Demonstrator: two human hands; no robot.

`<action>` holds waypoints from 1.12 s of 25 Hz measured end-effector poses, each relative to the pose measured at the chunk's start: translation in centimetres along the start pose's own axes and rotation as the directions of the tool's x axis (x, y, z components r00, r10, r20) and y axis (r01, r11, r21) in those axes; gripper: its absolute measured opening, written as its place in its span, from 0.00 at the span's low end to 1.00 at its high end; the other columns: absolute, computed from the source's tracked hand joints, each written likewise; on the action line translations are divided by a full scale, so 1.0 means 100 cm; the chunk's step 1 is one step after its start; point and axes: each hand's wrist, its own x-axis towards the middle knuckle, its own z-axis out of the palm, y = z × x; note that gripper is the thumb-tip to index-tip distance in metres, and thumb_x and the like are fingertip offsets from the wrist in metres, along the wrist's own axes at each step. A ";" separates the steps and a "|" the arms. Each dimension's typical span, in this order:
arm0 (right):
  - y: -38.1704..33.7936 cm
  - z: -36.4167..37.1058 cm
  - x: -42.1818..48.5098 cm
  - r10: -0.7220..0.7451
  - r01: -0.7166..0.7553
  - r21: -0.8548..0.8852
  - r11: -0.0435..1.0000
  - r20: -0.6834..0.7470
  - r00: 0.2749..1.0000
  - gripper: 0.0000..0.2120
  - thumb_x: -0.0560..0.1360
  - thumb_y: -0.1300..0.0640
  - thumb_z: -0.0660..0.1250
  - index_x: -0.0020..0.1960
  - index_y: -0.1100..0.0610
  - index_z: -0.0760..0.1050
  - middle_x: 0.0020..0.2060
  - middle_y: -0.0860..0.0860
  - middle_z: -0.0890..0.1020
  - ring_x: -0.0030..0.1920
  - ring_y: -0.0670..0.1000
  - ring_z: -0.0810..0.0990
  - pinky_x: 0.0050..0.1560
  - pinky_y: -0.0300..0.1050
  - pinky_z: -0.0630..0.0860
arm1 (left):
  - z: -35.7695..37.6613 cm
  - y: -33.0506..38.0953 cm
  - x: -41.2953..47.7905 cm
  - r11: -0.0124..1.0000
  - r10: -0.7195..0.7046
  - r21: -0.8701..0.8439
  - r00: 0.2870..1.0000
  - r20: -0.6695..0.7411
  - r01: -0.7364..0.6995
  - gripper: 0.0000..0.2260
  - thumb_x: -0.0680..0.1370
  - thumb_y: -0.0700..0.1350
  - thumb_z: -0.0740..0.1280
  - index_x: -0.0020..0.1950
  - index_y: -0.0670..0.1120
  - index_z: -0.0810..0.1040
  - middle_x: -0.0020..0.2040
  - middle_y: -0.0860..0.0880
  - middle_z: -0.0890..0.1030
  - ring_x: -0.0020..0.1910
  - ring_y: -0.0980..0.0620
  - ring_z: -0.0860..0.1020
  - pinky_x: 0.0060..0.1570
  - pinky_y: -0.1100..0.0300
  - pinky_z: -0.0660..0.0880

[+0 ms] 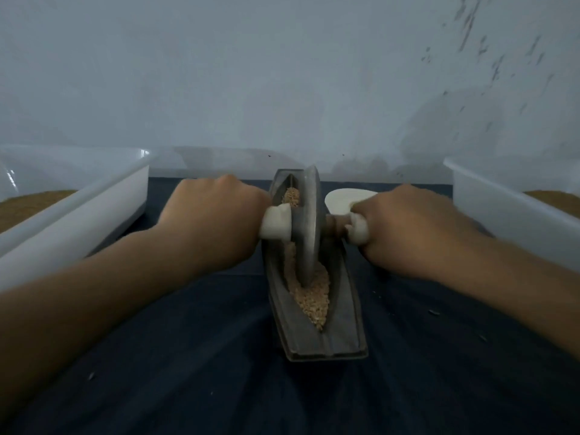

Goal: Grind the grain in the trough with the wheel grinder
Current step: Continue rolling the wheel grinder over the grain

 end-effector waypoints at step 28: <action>-0.006 -0.001 0.023 -0.036 0.036 -0.014 0.999 0.016 0.999 0.04 0.67 0.51 0.71 0.37 0.45 0.76 0.29 0.46 0.71 0.27 0.48 0.70 0.27 0.38 0.60 | 0.022 -0.004 0.003 0.988 -0.125 -0.088 0.992 0.015 0.126 0.05 0.71 0.52 0.67 0.40 0.57 0.71 0.32 0.56 0.67 0.29 0.51 0.67 0.27 0.62 0.58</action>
